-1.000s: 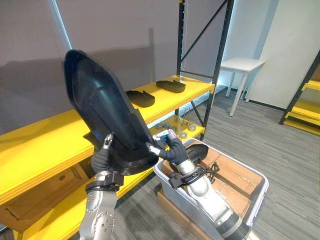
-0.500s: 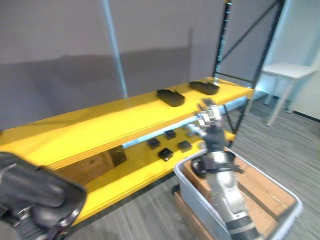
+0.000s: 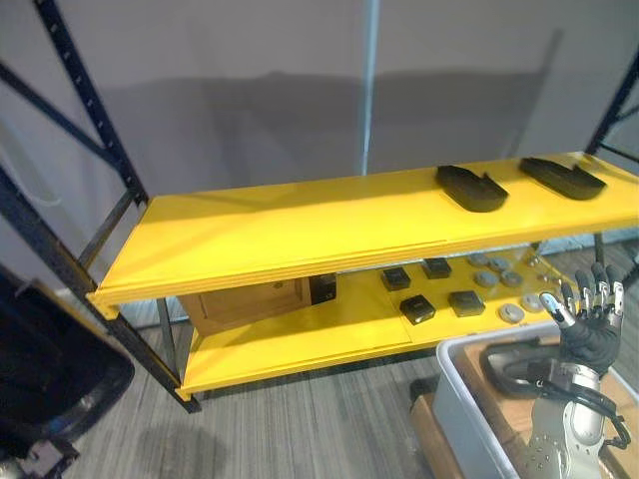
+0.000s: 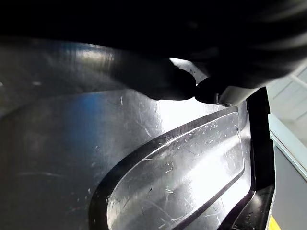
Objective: Walk over and take plastic housings, then place them on the shelf
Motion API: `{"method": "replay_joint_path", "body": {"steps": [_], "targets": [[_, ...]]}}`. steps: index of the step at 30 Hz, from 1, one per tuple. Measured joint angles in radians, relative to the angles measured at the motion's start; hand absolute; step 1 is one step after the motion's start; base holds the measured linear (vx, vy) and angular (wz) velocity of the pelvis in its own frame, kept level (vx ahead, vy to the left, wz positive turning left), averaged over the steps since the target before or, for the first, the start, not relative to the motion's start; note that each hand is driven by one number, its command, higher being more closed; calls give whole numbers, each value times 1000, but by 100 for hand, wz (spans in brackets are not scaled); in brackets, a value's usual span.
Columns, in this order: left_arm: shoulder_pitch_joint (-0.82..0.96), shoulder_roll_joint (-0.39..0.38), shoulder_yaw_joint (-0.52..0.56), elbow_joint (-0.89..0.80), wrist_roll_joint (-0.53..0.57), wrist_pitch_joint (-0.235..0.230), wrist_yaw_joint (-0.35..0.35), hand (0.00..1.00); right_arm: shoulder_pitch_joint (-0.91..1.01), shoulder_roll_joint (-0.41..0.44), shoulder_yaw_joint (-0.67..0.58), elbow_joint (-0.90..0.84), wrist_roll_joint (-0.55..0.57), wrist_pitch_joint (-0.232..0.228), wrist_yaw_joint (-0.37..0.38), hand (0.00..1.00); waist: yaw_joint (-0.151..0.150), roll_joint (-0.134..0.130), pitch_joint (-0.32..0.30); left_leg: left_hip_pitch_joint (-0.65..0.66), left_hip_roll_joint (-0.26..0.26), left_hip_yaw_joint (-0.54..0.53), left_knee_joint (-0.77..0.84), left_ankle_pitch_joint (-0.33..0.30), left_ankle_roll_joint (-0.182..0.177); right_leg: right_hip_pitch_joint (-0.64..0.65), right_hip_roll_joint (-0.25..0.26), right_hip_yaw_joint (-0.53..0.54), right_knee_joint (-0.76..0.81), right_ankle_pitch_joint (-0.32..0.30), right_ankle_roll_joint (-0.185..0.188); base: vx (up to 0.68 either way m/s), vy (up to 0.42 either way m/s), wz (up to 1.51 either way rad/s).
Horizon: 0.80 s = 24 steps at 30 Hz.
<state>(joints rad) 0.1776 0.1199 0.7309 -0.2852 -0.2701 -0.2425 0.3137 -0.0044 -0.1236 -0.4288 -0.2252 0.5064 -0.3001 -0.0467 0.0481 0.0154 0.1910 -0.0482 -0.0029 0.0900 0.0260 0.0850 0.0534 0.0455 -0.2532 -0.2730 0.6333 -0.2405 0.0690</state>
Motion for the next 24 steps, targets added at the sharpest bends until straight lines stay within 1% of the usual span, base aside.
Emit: {"method": "replay_joint_path", "body": {"steps": [1,2,3,4,5,6,7,8,9,10,11,17,19,21,24], "targets": [[1,0,-2,1,0,16,-6,100,5,0,-10,-12,-3,-3,17,0,-3,2,2,6,-8,-13,-2,0,-1,-21,24,29,-65,-2,5,78,-23,47],[5,0,-2,1,0,27,-14,100,11,1,-19,-25,-3,-3,34,0,-3,-12,3,14,-21,-22,-3,0,0,-31,33,39,-146,5,2,73,-36,38],[8,0,-2,0,1,30,-16,100,11,1,-23,-31,-3,-3,43,0,-3,-17,4,15,-30,-23,-3,0,-2,-36,35,42,-190,13,-6,83,-107,20],[15,0,-4,0,2,34,-17,100,7,-1,-25,-36,-3,-3,59,0,-4,-29,1,14,-44,-22,-5,-1,-6,-47,42,48,-275,29,-12,87,-143,8],[25,-8,-16,-5,2,41,-21,100,9,-1,-28,-36,-3,1,72,0,-5,-19,-1,14,-34,-22,-10,-3,-16,-28,59,51,-334,49,22,87,-155,-3],[36,-10,-21,-11,2,41,-25,100,9,-1,-28,-36,-3,3,77,0,-3,-15,-2,13,-23,-16,-12,-1,-26,-20,72,52,-365,64,17,72,-128,-27],[61,-11,-26,-24,2,41,-36,100,8,-1,-27,-36,-3,5,88,0,1,-14,-1,14,0,-1,-10,-8,-39,-10,96,68,-410,88,9,59,-128,-54],[84,-17,-41,-30,2,41,-41,100,6,-1,-27,-36,6,5,112,0,6,-16,0,12,18,21,2,-16,-51,-10,113,83,-432,99,3,58,-127,-54],[93,-24,-51,-30,0,41,-43,100,6,-1,-25,-36,20,5,127,0,4,-16,1,8,25,26,11,-21,-58,-10,120,90,-438,105,3,59,-122,-44],[95,-47,-80,-30,-22,40,-59,100,5,-1,-19,-35,20,12,142,0,-4,-15,5,-2,39,33,29,-29,-67,-10,132,95,-448,111,0,34,-69,-18],[91,-87,-230,-26,43,41,-164,100,56,-22,-20,-20,38,123,183,0,-71,21,24,15,50,16,13,-22,-90,-9,139,70,-395,71,-18,23,-44,-10],[93,-87,-243,-24,43,41,-165,100,84,-21,-19,-17,37,123,183,0,-70,23,22,19,49,16,7,-22,-89,-11,138,70,-398,71,-17,0,0,0],[97,-88,-253,-5,43,41,-179,100,119,-13,-11,20,33,123,183,0,-71,27,14,38,44,18,-25,-10,-87,-9,136,72,-401,69,-16,0,0,0],[103,-88,-269,0,43,41,-196,100,146,3,1,74,23,125,183,0,-81,31,2,50,39,18,-59,4,-83,-10,134,72,-406,70,-15,0,0,0],[103,-88,-296,15,58,41,-240,100,185,29,19,152,-6,129,182,0,-86,40,-13,78,32,26,-100,16,-78,0,131,77,-416,70,-13,23,13,-6]]}}
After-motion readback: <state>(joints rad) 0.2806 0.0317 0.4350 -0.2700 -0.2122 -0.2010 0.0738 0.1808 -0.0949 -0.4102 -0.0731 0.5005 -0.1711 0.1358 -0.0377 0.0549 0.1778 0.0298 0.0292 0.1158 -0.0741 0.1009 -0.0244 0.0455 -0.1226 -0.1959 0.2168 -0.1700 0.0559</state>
